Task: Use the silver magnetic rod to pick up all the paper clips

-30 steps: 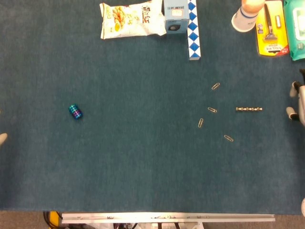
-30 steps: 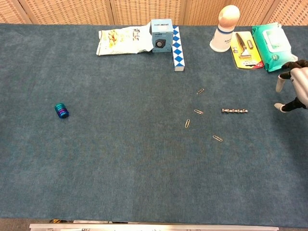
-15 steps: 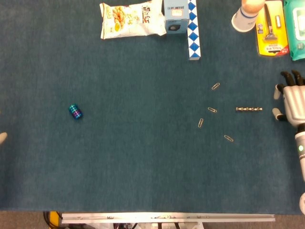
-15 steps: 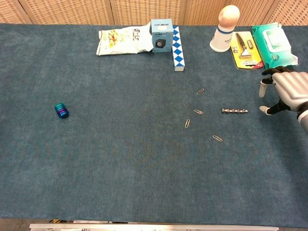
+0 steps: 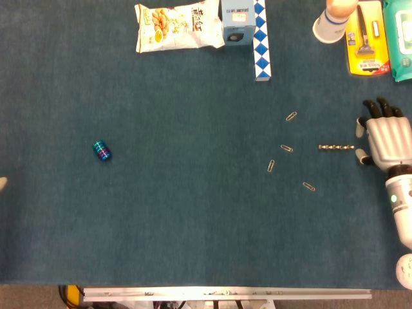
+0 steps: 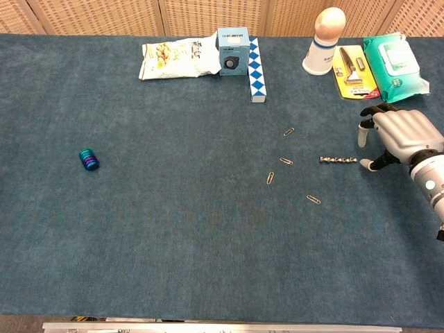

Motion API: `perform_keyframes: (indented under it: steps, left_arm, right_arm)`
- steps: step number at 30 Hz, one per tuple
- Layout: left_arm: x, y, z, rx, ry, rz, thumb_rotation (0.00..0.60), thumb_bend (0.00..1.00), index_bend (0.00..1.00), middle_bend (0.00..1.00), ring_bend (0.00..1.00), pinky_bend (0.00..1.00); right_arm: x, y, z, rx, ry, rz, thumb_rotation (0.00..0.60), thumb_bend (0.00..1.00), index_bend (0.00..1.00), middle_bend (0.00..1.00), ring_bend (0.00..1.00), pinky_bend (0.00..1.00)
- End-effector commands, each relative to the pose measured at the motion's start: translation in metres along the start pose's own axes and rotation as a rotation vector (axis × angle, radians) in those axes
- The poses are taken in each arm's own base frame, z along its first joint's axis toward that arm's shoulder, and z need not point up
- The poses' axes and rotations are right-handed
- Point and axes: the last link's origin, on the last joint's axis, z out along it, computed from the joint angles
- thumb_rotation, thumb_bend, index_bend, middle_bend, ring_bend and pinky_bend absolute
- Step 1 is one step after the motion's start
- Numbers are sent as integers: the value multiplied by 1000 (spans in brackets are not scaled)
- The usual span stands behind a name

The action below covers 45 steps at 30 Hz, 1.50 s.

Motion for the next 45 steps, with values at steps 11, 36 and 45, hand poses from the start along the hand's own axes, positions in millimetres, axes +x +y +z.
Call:
perform_keyframes:
  steps: [11, 36, 45]
  left_arm:
    - [13, -10, -1, 57, 38, -3, 600, 89, 438, 429, 338, 414]
    - [16, -13, 0, 75, 42, 0, 600, 89, 438, 429, 338, 413]
    - [16, -13, 0, 73, 41, 2, 600, 89, 438, 429, 338, 414]
  right_arm:
    - [-6, -8, 4, 40, -31, -9, 600, 219, 544, 174, 91, 207]
    - [-7, -12, 9, 52, -74, 34, 600, 234, 551, 174, 91, 207]
    - [-6, -14, 10, 58, -110, 72, 600, 273, 551, 174, 91, 207]
